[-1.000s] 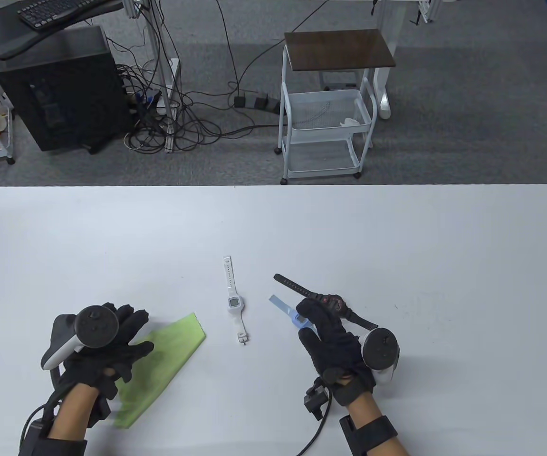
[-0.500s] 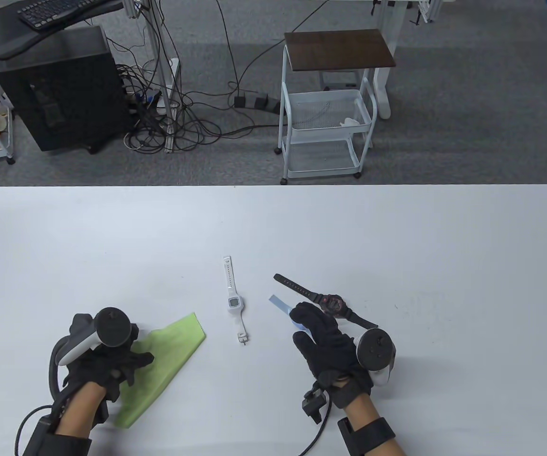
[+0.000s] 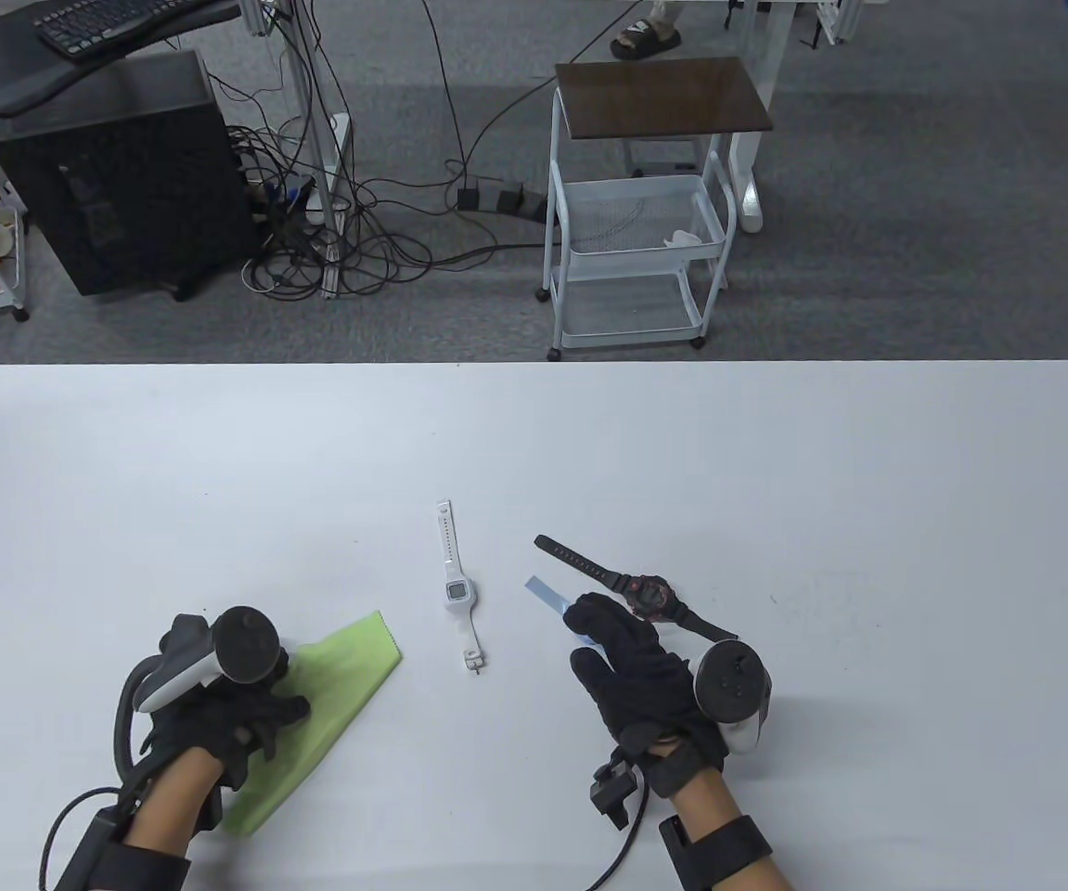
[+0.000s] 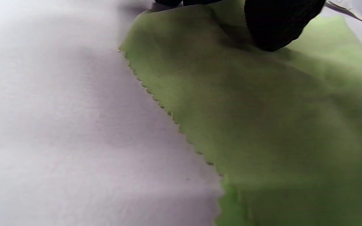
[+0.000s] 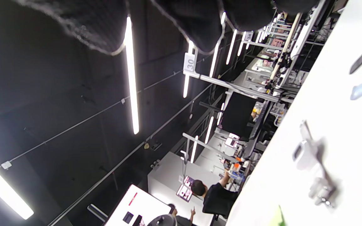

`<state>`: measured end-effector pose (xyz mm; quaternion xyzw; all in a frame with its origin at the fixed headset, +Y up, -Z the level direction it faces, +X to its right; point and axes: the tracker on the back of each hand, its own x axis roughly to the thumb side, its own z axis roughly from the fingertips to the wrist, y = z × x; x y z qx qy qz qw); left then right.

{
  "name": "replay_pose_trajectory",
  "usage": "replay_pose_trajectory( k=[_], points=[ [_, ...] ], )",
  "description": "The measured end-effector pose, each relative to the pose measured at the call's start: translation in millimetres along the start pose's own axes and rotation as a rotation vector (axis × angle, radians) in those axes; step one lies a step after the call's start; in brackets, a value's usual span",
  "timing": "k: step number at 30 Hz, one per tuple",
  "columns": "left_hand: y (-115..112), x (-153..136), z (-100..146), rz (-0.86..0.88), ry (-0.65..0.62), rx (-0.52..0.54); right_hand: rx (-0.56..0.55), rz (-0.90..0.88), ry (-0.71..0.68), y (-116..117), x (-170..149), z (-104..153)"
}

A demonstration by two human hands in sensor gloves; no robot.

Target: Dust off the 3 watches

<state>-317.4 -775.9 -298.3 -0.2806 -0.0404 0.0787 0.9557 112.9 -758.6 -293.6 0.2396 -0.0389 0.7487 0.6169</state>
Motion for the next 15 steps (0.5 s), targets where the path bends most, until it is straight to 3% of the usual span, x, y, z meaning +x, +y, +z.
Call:
replay_pose_trajectory(
  k=[15],
  points=[
    [0.5,0.9,-1.6,0.050,-0.072,0.062,0.009,0.003,0.020,1.7,-0.6,0.2]
  ],
)
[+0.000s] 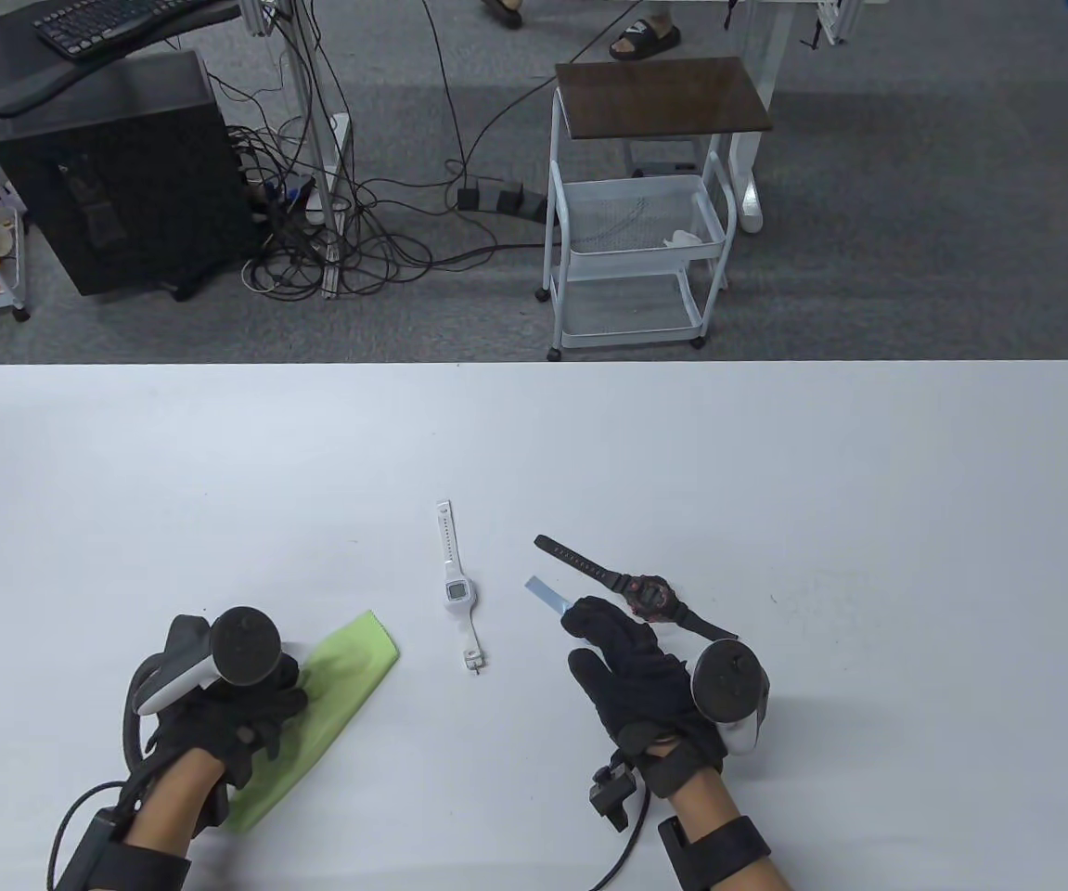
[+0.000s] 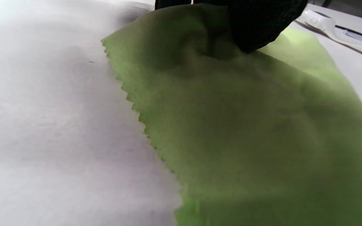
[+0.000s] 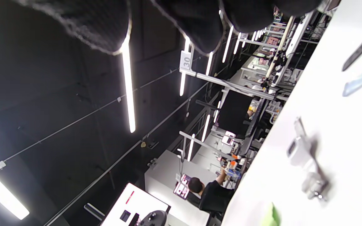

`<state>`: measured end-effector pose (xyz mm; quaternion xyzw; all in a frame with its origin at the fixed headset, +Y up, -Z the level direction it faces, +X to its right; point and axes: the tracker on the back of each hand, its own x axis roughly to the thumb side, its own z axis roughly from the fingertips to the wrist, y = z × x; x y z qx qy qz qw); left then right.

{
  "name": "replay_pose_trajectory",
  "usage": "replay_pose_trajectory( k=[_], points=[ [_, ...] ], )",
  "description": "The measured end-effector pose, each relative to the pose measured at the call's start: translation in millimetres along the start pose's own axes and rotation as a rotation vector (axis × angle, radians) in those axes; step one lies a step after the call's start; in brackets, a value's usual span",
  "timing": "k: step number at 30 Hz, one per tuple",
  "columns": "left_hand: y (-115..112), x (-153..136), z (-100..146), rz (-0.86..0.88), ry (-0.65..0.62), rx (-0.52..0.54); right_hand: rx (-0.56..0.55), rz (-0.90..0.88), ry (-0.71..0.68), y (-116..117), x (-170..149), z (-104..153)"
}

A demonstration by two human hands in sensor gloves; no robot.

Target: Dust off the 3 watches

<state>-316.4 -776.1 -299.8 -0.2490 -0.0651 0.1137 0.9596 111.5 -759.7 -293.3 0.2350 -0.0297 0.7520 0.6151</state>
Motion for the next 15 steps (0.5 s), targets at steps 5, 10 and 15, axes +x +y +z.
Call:
replay_pose_trajectory(
  k=[5,10,15],
  points=[
    [5.6,-4.1,3.8,0.124,-0.060,0.020,0.002,-0.001,0.002,0.3,0.0,-0.2],
    [16.7,-3.9,14.3,0.175,-0.102,0.090,0.018,0.005,0.019,1.4,-0.3,-0.5],
    [24.0,0.5,22.6,0.262,-0.175,0.123,0.029,0.024,0.043,3.5,-0.2,-3.1]
  ],
)
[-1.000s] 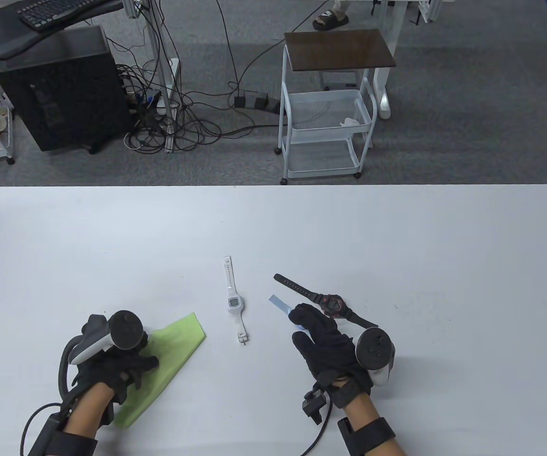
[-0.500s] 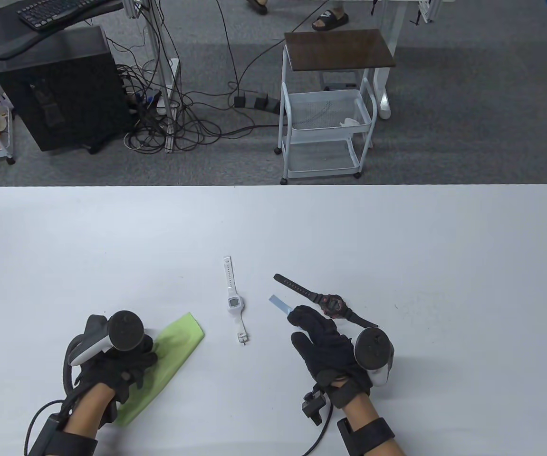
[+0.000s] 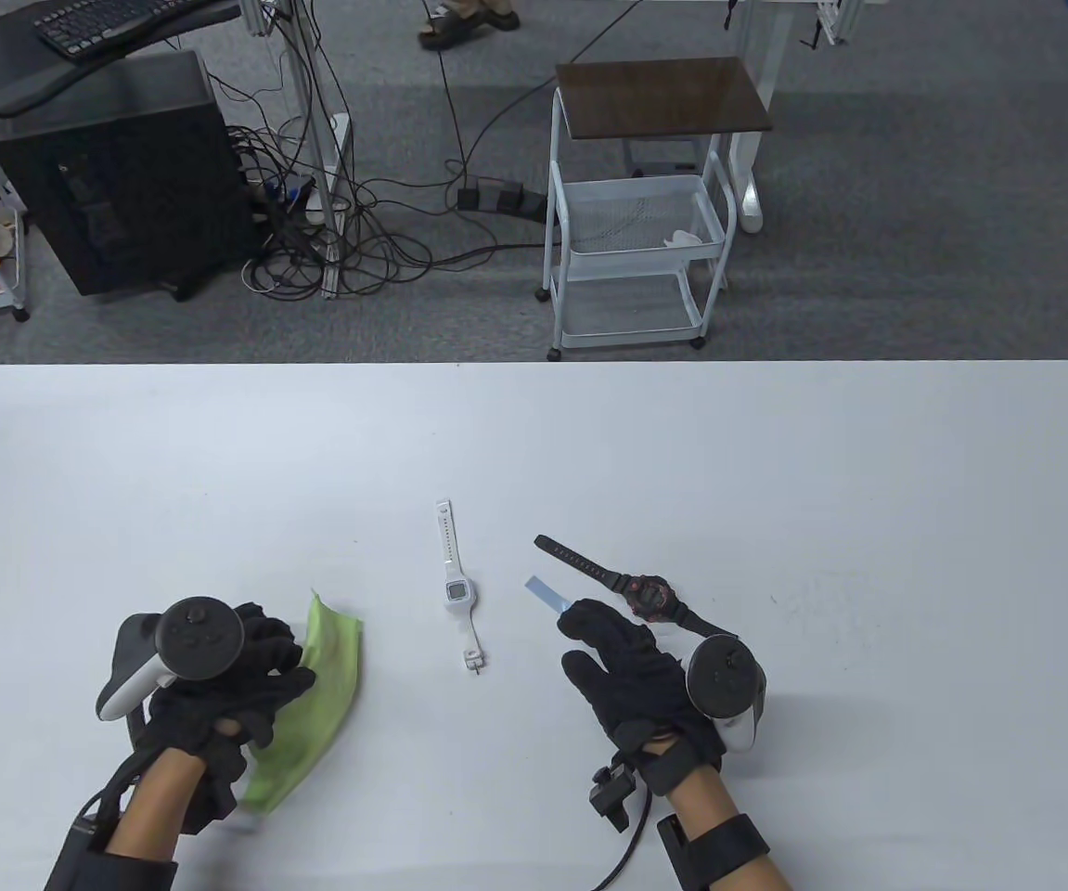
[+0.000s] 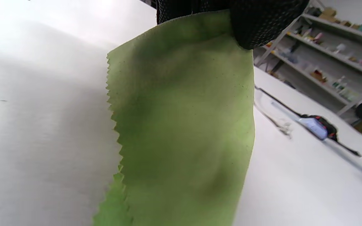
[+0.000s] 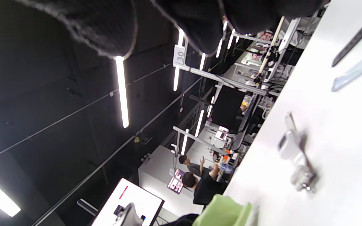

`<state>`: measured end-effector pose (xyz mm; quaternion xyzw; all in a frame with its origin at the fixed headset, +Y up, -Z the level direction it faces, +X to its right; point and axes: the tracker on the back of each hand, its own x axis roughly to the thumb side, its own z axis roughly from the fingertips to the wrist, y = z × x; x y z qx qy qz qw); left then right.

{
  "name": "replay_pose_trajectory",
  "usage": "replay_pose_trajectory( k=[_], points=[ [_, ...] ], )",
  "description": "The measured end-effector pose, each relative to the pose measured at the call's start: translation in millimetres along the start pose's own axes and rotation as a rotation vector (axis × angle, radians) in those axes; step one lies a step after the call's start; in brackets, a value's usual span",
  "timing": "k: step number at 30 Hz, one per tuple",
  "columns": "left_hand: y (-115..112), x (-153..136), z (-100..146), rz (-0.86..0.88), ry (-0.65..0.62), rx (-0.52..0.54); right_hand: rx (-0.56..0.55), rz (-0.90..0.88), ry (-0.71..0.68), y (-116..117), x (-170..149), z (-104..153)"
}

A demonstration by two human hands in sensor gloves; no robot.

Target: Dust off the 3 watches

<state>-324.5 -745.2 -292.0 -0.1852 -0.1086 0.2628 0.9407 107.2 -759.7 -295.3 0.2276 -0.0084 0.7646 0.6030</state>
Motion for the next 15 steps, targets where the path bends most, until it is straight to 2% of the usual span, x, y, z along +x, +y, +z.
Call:
replay_pose_trajectory(
  k=[7,11,15],
  points=[
    [9.6,7.3,9.8,0.094,-0.077,0.057,0.042,0.080,0.039,6.7,8.7,-15.4],
    [14.3,10.1,14.3,0.116,-0.101,0.085,0.094,0.158,0.092,16.3,18.8,-38.6],
    [16.2,9.0,15.8,0.121,-0.102,0.098,0.136,0.230,0.140,30.7,31.2,-75.3]
  ],
)
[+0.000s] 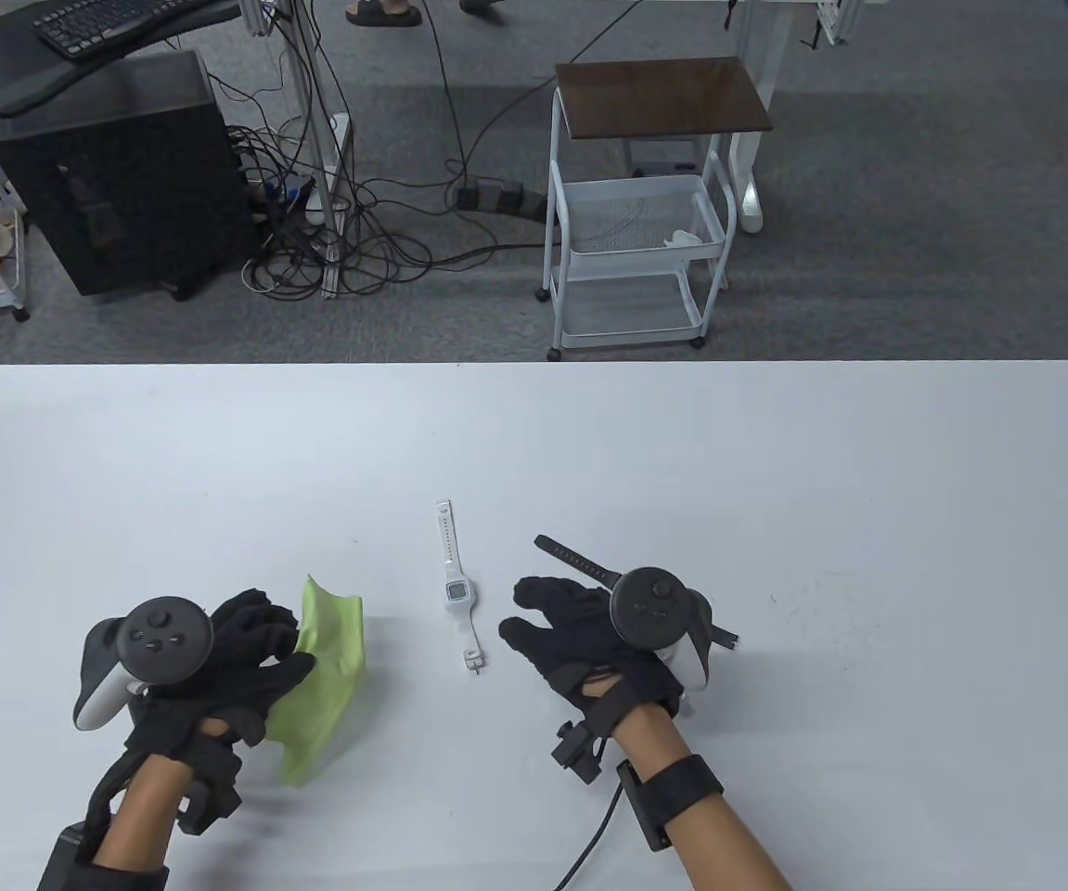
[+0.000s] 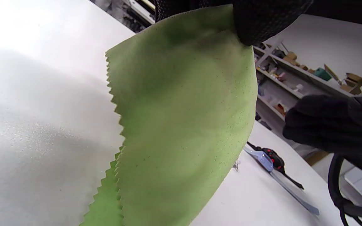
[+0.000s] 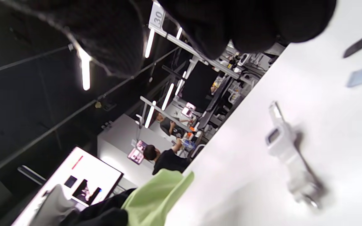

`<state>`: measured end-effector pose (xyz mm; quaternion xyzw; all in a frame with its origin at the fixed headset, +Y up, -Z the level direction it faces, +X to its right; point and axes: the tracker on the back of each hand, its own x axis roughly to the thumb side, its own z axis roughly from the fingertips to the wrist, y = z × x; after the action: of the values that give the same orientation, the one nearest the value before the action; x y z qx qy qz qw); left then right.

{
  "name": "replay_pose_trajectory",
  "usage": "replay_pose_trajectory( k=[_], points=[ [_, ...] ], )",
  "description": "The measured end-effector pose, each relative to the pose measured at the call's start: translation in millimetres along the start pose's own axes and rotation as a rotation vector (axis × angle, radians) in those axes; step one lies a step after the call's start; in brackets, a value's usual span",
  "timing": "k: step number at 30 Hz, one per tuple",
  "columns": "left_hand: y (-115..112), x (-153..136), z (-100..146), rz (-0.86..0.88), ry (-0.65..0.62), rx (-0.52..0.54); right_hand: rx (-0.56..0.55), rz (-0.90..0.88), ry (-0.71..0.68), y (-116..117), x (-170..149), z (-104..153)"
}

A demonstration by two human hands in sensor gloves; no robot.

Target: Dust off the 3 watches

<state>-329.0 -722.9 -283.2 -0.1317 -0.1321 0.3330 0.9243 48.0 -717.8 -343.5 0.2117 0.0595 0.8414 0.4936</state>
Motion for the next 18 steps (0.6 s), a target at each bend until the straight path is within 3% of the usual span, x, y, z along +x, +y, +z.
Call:
replay_pose_trajectory(
  k=[7,18],
  points=[
    [0.7,-3.9,-0.4,0.003,0.016,-0.005,0.033,0.225,0.081,15.8,15.3,-67.3],
    [2.4,-3.3,-0.4,0.018,0.007,-0.005,0.060,0.442,0.336,49.0,-7.5,-154.9]
  ],
)
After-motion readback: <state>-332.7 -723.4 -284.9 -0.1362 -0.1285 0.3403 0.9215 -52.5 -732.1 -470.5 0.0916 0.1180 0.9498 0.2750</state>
